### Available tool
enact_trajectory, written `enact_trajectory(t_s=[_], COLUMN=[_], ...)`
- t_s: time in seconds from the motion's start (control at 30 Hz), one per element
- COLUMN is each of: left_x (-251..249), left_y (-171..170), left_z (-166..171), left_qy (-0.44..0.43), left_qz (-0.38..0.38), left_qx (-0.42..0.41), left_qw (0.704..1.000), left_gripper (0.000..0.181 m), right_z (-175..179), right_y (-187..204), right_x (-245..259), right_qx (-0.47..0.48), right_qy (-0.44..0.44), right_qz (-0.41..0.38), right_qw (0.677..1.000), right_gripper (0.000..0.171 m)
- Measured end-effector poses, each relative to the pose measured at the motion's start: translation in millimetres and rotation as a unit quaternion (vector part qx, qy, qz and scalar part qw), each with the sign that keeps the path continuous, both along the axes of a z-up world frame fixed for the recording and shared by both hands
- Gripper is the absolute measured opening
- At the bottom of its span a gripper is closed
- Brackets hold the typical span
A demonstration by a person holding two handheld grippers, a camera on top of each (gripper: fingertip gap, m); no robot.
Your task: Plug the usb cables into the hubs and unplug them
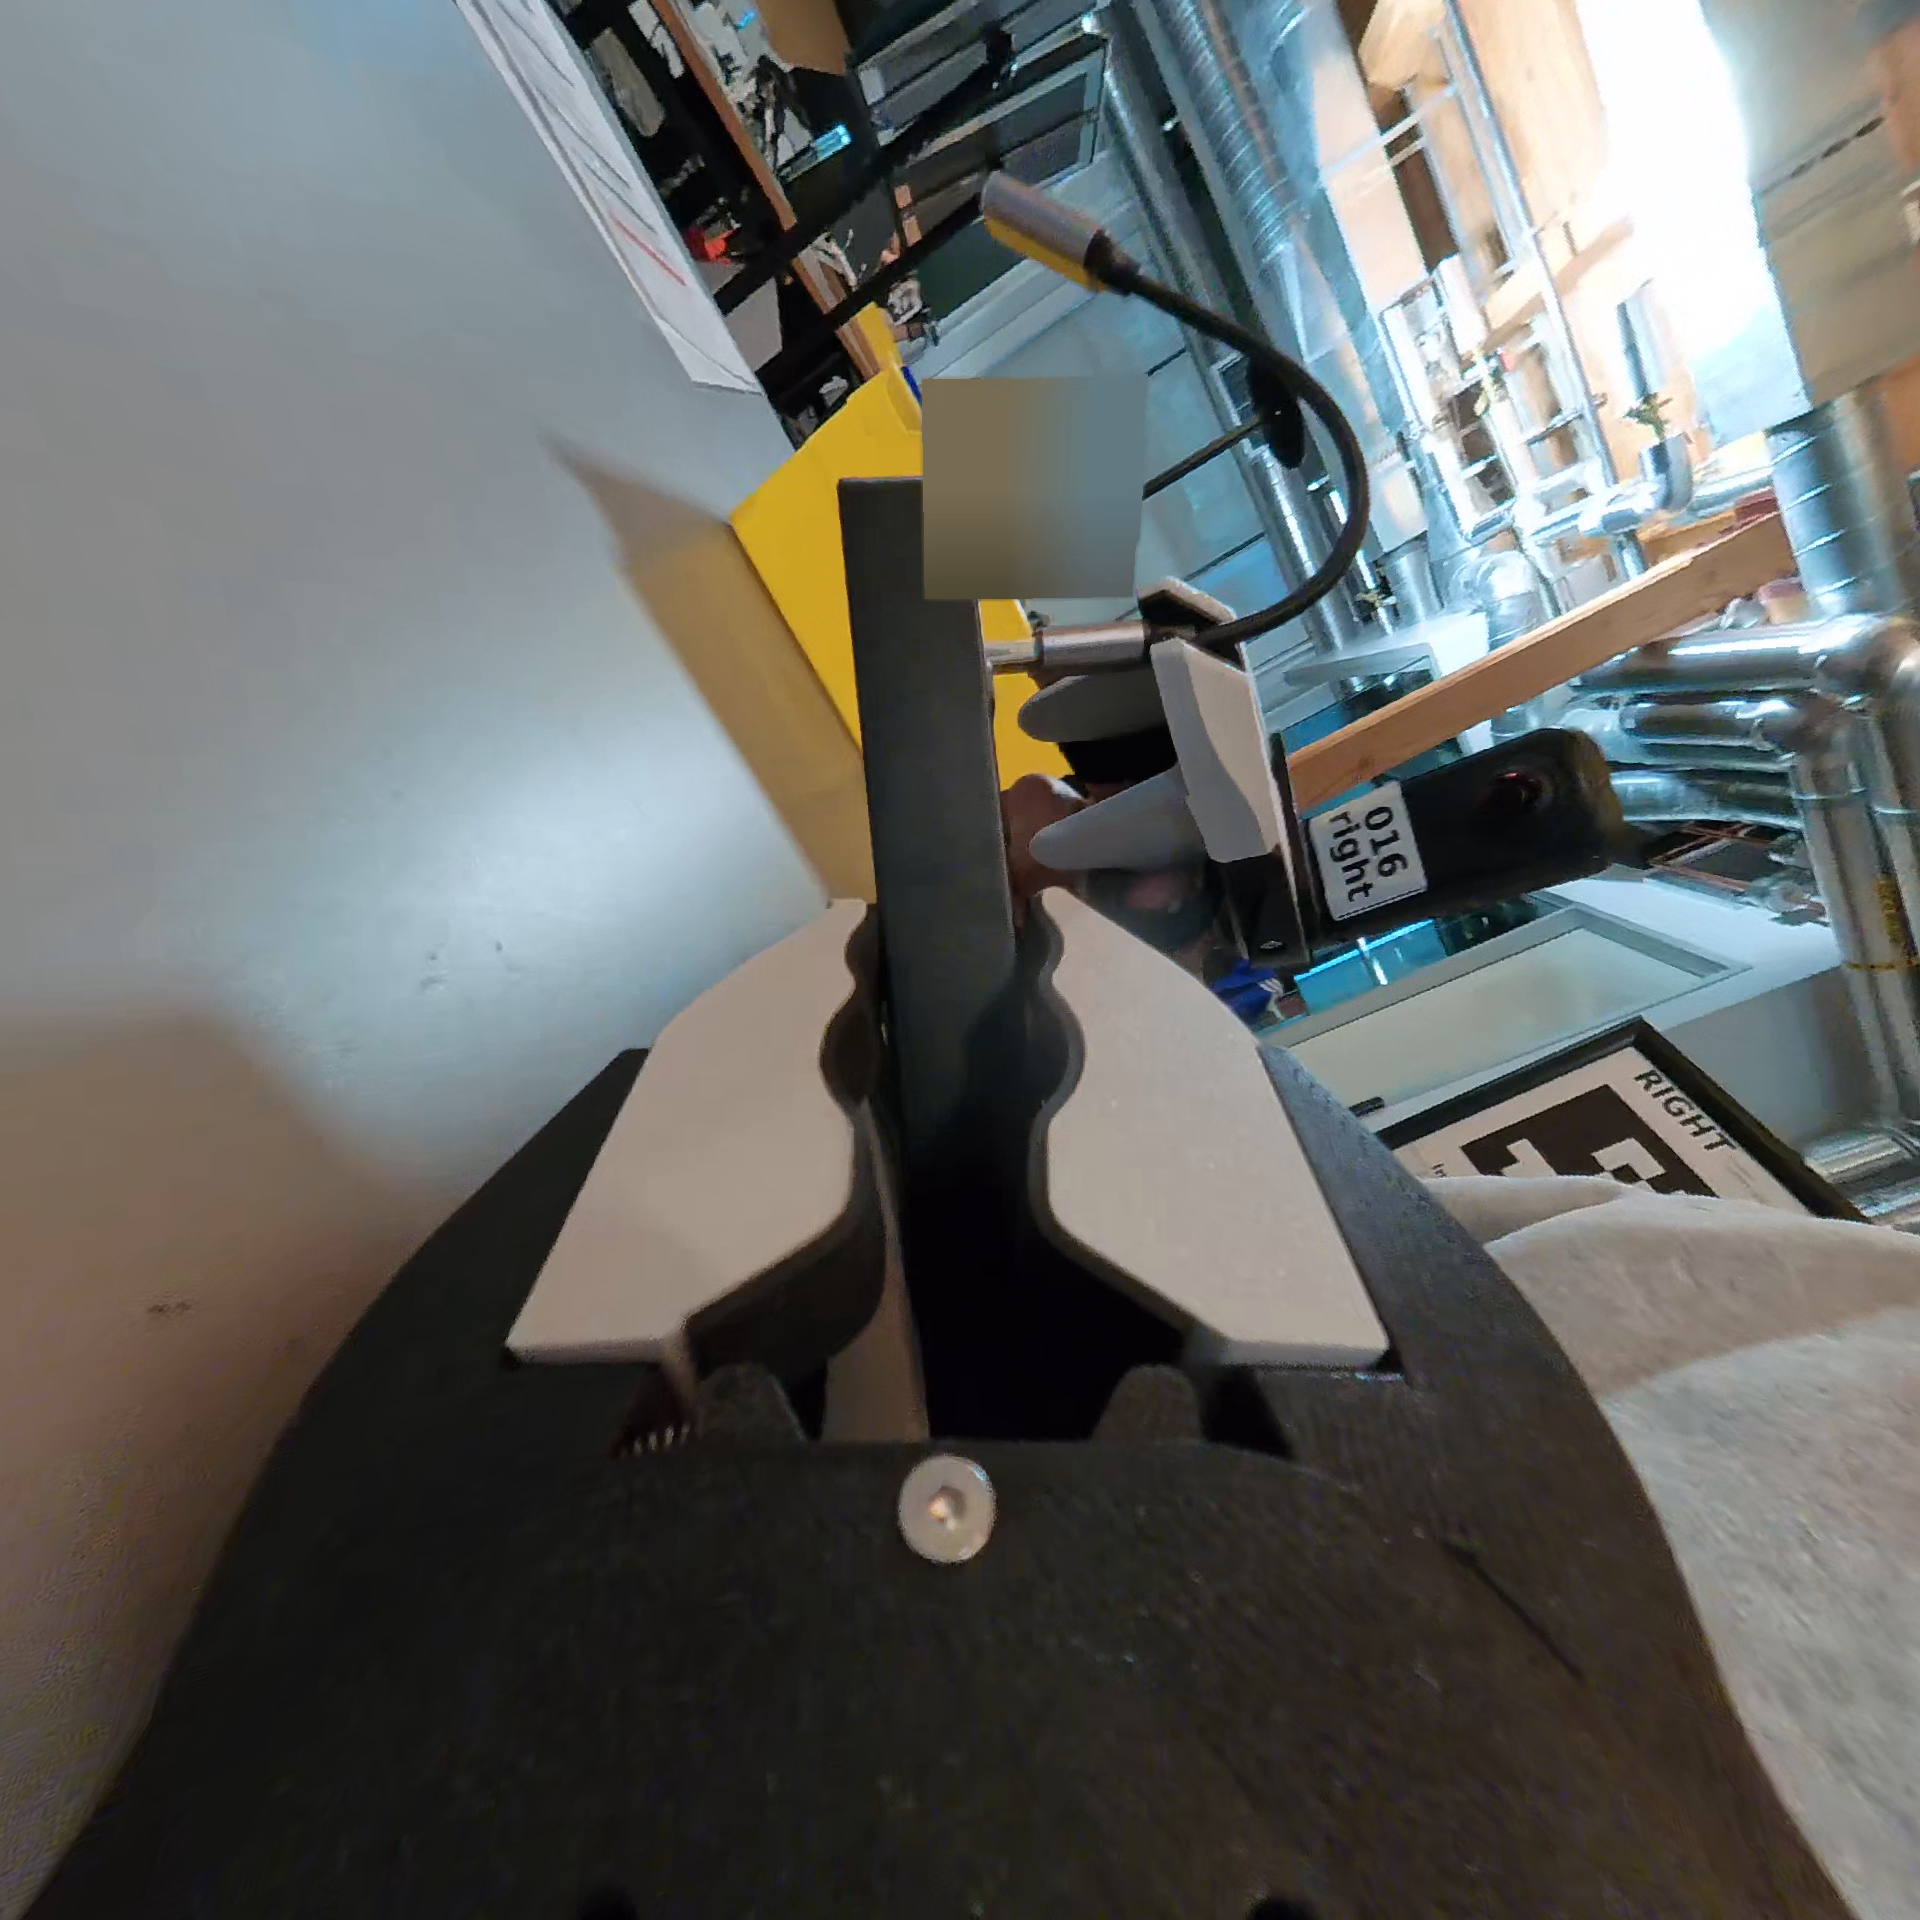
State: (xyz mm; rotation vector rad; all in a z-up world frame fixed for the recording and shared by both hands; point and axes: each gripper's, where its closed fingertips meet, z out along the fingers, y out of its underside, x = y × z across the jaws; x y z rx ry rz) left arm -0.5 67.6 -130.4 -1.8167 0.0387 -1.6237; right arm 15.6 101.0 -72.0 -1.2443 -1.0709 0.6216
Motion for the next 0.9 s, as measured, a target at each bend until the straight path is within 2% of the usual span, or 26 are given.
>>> enact_trajectory(t_s=[0.1,0.23,0.43,0.57,0.9], left_x=[2,6,12,14,15], left_y=[-1,-3,-6,-7,-8], left_z=[5,4,9,11,13], left_qy=[-0.018,0.004,0.041,0.023,0.025], left_qz=[-0.003,0.004,0.011,0.008,0.007], left_qx=[0.005,0.018,0.058,0.053,0.060], left_qw=[1.000,1.000,0.997,0.998,0.998], left_gripper=[0.025,0.025,0.025,0.025,0.025], right_z=[13,26,24,25,24], right_y=[3,1,-7,-9,-6], right_x=[4,4,-5,-5,-2], right_qx=[0.002,-0.032,0.007,0.038,0.044], right_qy=[0.040,0.097,0.085,0.068,0.065], right_qz=[-0.022,-0.040,-0.067,-0.074,-0.077], right_qw=[0.999,0.994,0.994,0.994,0.994], right_gripper=[0.009,0.009,0.009,0.009,0.009])
